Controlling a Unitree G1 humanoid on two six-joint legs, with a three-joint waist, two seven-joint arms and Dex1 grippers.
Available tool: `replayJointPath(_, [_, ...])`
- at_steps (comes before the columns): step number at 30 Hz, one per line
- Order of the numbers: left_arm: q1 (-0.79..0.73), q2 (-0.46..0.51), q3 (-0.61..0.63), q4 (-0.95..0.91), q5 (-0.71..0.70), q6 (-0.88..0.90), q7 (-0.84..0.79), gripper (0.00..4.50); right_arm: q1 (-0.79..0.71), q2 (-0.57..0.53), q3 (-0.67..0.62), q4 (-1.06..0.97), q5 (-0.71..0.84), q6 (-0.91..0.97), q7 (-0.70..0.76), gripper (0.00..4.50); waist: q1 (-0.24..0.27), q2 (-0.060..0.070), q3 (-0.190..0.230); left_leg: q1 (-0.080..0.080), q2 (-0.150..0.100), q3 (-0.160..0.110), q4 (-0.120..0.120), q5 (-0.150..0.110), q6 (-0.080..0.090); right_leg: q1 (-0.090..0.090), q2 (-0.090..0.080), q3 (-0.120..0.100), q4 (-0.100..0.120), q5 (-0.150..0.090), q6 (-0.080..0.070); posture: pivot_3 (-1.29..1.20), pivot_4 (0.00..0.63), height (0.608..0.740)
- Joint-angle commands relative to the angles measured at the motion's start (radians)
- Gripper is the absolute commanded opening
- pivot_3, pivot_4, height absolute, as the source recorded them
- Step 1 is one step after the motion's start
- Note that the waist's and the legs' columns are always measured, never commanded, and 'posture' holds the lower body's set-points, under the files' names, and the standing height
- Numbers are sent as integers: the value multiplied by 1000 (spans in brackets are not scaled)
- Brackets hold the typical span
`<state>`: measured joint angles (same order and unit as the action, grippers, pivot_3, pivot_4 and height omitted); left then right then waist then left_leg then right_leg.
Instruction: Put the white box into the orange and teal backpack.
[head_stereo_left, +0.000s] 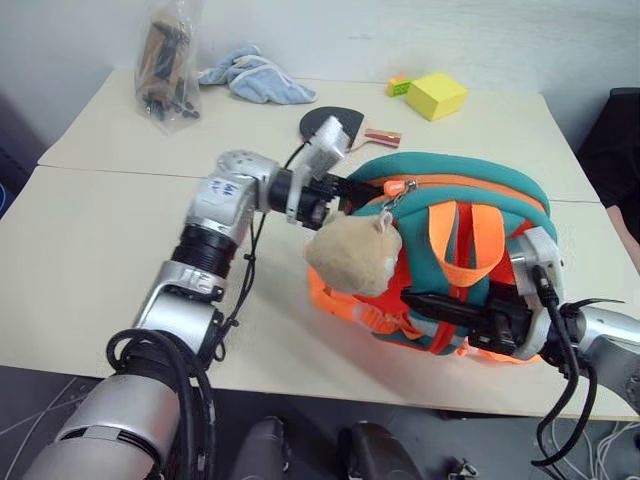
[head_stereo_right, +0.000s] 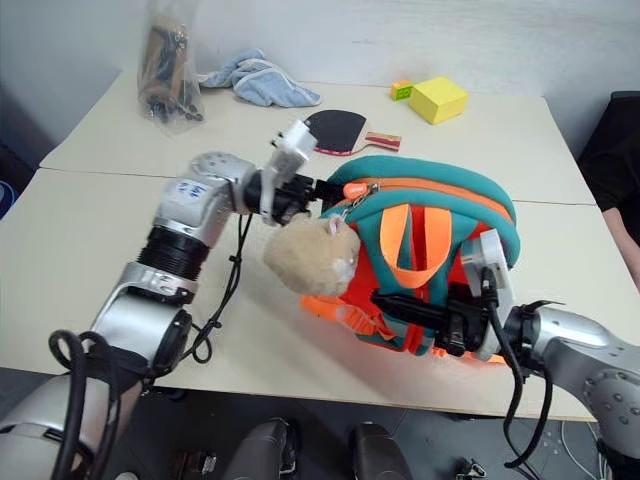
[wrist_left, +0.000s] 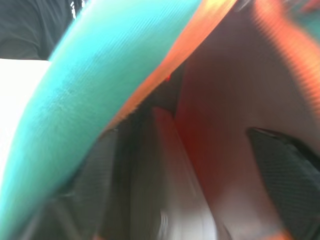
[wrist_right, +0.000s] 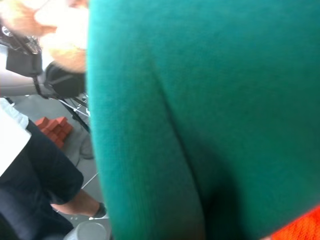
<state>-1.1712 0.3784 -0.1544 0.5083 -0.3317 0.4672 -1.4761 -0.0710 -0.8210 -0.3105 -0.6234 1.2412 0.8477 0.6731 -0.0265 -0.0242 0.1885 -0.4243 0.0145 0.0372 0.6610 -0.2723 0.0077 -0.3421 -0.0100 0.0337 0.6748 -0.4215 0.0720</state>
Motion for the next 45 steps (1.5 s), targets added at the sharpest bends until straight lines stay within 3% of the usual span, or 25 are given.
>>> replayJointPath(1, [-7,94,60,-71,-48,-11,-83,4464,-3,1,5,2,-39,-24,-7,0,-1,0,0,0,0,0,0,0,0,0,0,0,0,0,0,0,150,740])
replayJointPath(5, [-22,216,132,-132,-170,162,-117,4464,-2,3,19,1,-71,-33,-1,0,-1,0,0,1,0,0,0,0,0,0,0,0,1,0,0,0,150,740])
replayJointPath(8, [14,269,187,-350,-380,379,-120,4464,-26,10,24,9,-70,-33,-19,0,-1,0,0,0,0,-1,0,0,0,0,-1,-1,0,0,0,0,150,740])
replayJointPath(10, [64,276,176,-465,-419,401,-82,4464,-37,13,27,12,-68,-31,-26,0,0,1,0,0,0,-1,1,0,0,1,-2,-1,0,0,0,0,150,740])
replayJointPath(14, [162,283,58,-584,-313,289,-30,4464,-45,15,23,11,-55,-26,-33,0,0,1,0,2,-1,-2,2,0,1,4,-2,0,-2,0,0,0,150,740])
replayJointPath(19, [180,198,-42,-542,-143,107,98,4464,-57,15,19,1,-32,-22,-44,0,1,1,0,2,-1,-2,3,0,1,3,-1,0,-2,0,0,0,150,740])
replayJointPath(23, [181,104,-29,-549,-155,108,178,4464,-62,18,17,-13,-2,-22,-57,0,1,1,0,1,-1,-2,3,0,2,3,-1,0,0,0,0,0,150,740])
replayJointPath(28, [200,78,-51,-543,-121,88,214,4464,-55,19,17,-21,9,-25,-71,0,1,1,0,1,-1,-2,3,0,2,3,0,0,1,0,0,0,150,740])
replayJointPath(31, [198,60,-42,-519,-118,82,238,3915,-53,18,12,-22,16,-26,-80,0,1,1,0,1,-1,-2,3,0,2,3,0,0,1,0,0,0,150,740])
replayJointPath(37, [171,45,-10,-454,-117,58,264,2336,-44,14,-5,-14,12,-35,-88,0,2,1,0,1,-1,-2,3,0,2,3,0,0,1,0,0,0,150,740])
replayJointPath(42, [106,50,138,-443,-329,194,215,1430,-22,52,-46,-36,-2,-81,-159,0,1,1,0,0,-1,-2,3,0,2,3,0,0,1,0,0,0,150,740])
replayJointPath(45, [28,80,189,-347,-361,257,222,1050,36,51,-80,-67,28,-86,-144,0,1,0,0,-1,-1,-2,3,0,1,2,0,0,2,0,0,0,150,740])
